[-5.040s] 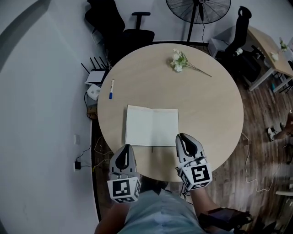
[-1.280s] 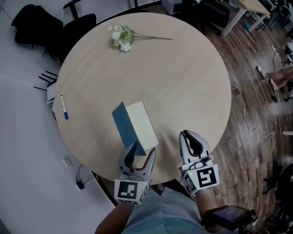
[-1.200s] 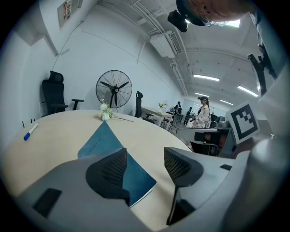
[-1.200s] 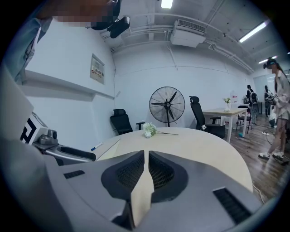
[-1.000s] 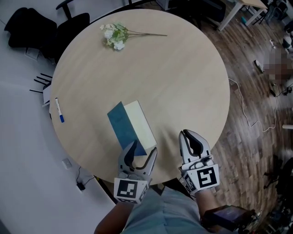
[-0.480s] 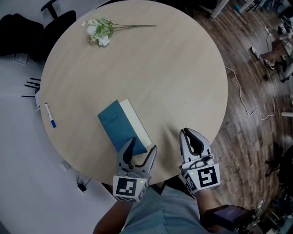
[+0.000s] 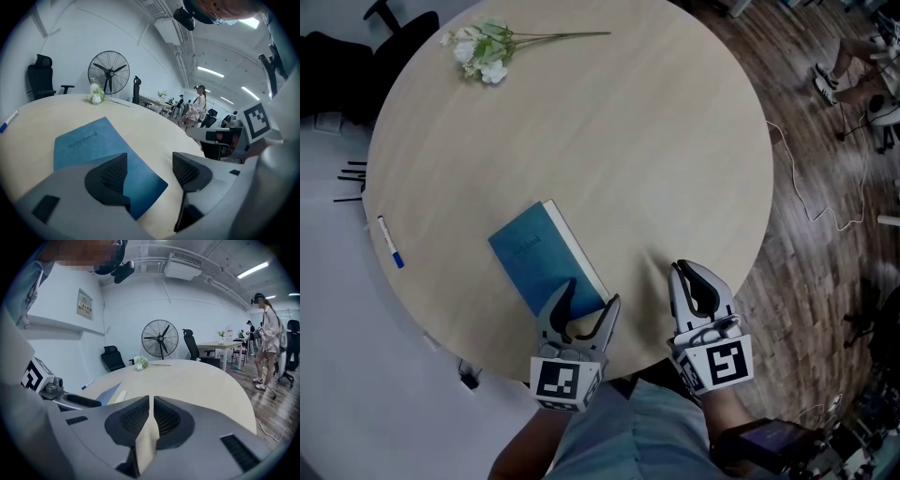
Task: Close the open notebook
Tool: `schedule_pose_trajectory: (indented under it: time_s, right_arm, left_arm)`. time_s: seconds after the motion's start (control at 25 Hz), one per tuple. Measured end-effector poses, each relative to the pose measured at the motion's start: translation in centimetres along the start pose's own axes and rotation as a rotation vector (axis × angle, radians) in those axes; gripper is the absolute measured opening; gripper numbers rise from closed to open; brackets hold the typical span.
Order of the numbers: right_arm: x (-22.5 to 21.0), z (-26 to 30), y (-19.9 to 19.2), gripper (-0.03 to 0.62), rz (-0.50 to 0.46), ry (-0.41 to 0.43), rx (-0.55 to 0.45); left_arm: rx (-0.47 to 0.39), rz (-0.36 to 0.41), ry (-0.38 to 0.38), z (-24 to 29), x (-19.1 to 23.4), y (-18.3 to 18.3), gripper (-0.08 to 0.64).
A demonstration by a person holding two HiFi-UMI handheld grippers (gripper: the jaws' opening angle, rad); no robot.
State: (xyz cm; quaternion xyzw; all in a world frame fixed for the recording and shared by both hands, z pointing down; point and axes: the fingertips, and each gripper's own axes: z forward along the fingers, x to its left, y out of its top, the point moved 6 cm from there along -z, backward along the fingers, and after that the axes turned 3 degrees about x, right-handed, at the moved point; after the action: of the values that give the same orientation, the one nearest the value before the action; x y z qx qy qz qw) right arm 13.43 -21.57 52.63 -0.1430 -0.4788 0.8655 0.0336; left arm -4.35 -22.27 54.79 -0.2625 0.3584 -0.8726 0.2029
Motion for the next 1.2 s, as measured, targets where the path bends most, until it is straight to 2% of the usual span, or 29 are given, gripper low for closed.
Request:
schedule_pose_trajectory:
  time_s: [0.2, 0.64, 0.84, 1.08, 1.2]
  right_arm:
    - [-0.7, 0.5, -0.9, 0.052, 0.010, -0.014, 0.018]
    - [-2.0, 0.7, -1.8, 0.052, 0.042, -0.056, 0.037]
    - [-2.3, 0.0, -1.9, 0.052, 0.041, -0.056, 0.026]
    - [-2.5, -1.9, -1.5, 0.052, 0.048, -0.064, -0.002]
    - [-2.5, -3.3, -0.7, 0.052, 0.045, -0.059, -0.029]
  left_arm:
    - [0.067, 0.001, 0.002, 1.4, 0.4, -0.7, 0.313]
    - [0.149, 0.011, 0.001, 3.2, 0.5, -1.7, 0.316]
    - [0.205, -0.007, -0.007, 3.8, 0.5, -1.7, 0.328]
    - [0.225, 0.032, 0.004, 3.8, -0.1, -2.0, 0.344]
    - [0.188, 0.035, 0.034, 2.8, -0.7, -1.4, 0.344]
